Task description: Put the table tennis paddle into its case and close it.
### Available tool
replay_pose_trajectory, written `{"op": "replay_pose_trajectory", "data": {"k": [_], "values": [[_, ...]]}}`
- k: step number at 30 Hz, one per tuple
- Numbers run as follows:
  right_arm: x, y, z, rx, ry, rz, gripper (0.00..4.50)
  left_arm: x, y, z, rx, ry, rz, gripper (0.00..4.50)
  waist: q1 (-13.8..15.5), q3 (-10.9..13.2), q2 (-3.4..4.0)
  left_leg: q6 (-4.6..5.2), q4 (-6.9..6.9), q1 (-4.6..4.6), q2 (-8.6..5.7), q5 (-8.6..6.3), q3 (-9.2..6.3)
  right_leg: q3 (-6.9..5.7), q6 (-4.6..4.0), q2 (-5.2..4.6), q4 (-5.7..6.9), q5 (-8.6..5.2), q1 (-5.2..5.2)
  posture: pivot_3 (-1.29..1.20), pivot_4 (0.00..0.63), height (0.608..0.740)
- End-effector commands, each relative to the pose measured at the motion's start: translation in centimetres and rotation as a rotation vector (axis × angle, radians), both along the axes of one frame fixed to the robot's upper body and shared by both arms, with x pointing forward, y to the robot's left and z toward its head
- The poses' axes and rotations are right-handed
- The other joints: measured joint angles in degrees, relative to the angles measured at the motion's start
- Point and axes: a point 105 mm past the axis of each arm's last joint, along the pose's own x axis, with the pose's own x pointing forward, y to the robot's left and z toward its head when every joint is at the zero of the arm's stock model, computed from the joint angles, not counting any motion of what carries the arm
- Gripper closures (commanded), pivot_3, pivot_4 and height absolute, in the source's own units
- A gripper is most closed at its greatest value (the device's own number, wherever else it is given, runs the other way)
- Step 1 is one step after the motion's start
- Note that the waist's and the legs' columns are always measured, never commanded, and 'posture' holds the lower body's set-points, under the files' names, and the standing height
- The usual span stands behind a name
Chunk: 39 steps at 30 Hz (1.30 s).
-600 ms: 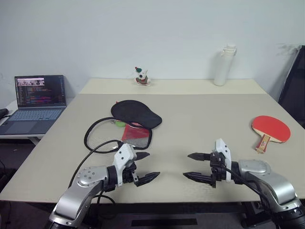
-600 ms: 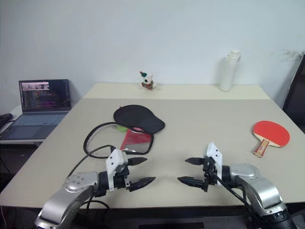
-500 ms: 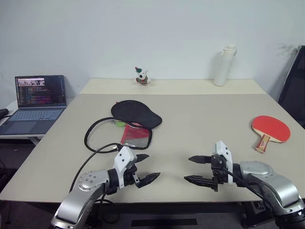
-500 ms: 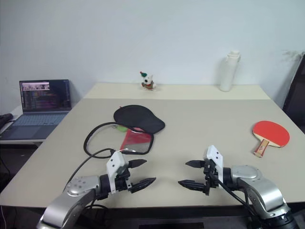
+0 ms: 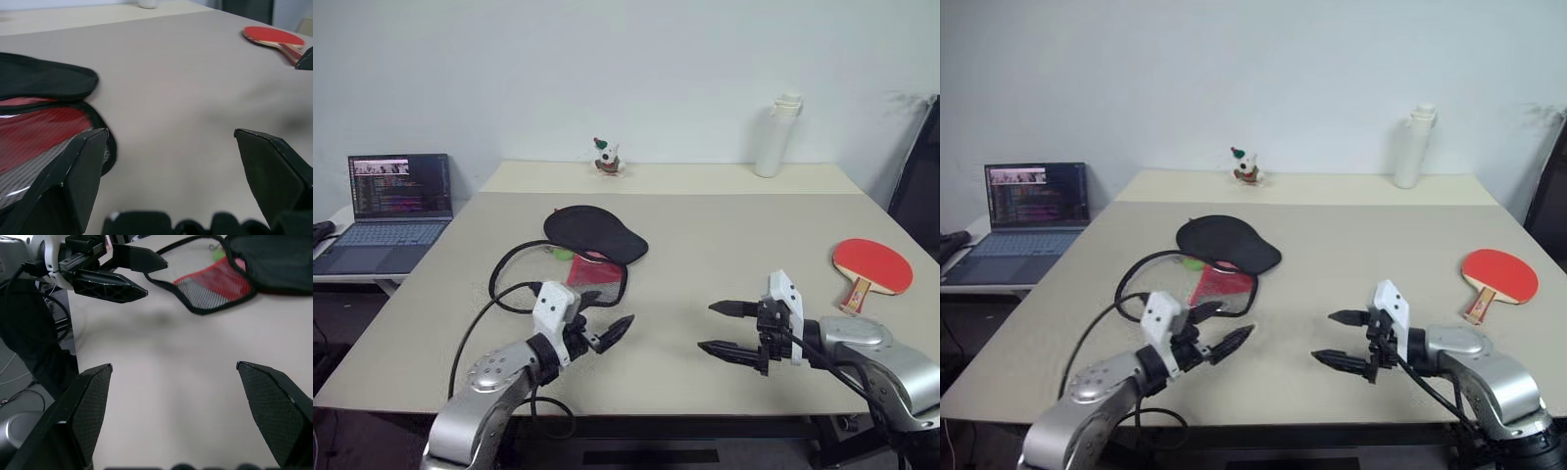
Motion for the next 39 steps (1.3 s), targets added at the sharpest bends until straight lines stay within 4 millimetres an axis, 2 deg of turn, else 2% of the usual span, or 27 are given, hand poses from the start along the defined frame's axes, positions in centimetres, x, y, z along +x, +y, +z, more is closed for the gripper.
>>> {"op": "replay_pose_trajectory", "data": {"k": [1,6,13,17,20,22,39], "values": [[-0.1,1.1,1.3,0.039,-0.054,0.027,0.04,-0.3,0.8,0.8,0.007,-0.023,0.048,0.00,0.00,-0.01,-0.02,0.00,0.00,0.00,0.00,0.00,0.00,0.00,0.00,0.00,-0.01,0.00,0.00,0.00,0.150,0.740],[0.1,1.5,1.1,0.066,-0.056,0.029,0.04,1.9,2.2,0.5,0.102,-0.038,0.083,0.00,0.17,-0.02,-0.04,0.00,0.03,-0.01,-0.03,0.00,0.02,-0.03,0.00,0.01,0.00,0.00,0.02,0.00,0.150,0.740],[0.6,2.3,1.5,0.087,-0.084,0.039,0.04,6.0,2.2,-0.3,0.186,-0.064,0.054,0.00,0.16,-0.02,-0.04,0.00,0.03,-0.03,-0.03,0.00,0.08,-0.02,-0.01,0.04,-0.04,0.01,0.03,0.00,0.150,0.740],[0.5,2.0,2.7,0.093,-0.108,0.059,0.04,7.3,1.6,-1.4,0.191,-0.033,0.016,0.00,0.17,-0.02,-0.04,0.00,-0.02,-0.05,-0.01,0.00,0.06,-0.03,-0.02,0.04,-0.06,0.01,0.00,0.00,0.150,0.740],[-1.2,2.4,4.9,0.118,-0.105,0.158,0.04,7.9,1.0,-2.5,0.221,-0.015,-0.027,0.00,0.18,-0.02,-0.04,0.00,-0.01,-0.04,-0.01,0.00,0.05,-0.04,-0.02,0.03,-0.03,0.02,-0.01,0.00,0.150,0.740],[-1.7,2.5,5.4,0.114,-0.105,0.183,0.04,8.2,0.8,-2.7,0.232,-0.014,-0.053,0.00,0.15,-0.02,-0.04,0.00,0.00,-0.04,-0.01,0.00,0.03,-0.04,-0.02,0.02,-0.01,0.02,-0.01,0.00,0.150,0.740],[-1.5,1.4,5.3,0.061,-0.130,0.134,0.04,9.0,-1.0,-5.5,0.268,0.076,-0.222,0.00,0.29,-0.03,-0.07,0.00,0.02,-0.06,-0.08,0.00,0.06,-0.07,0.01,-0.07,-0.02,0.02,0.02,0.00,0.150,0.740]]}}
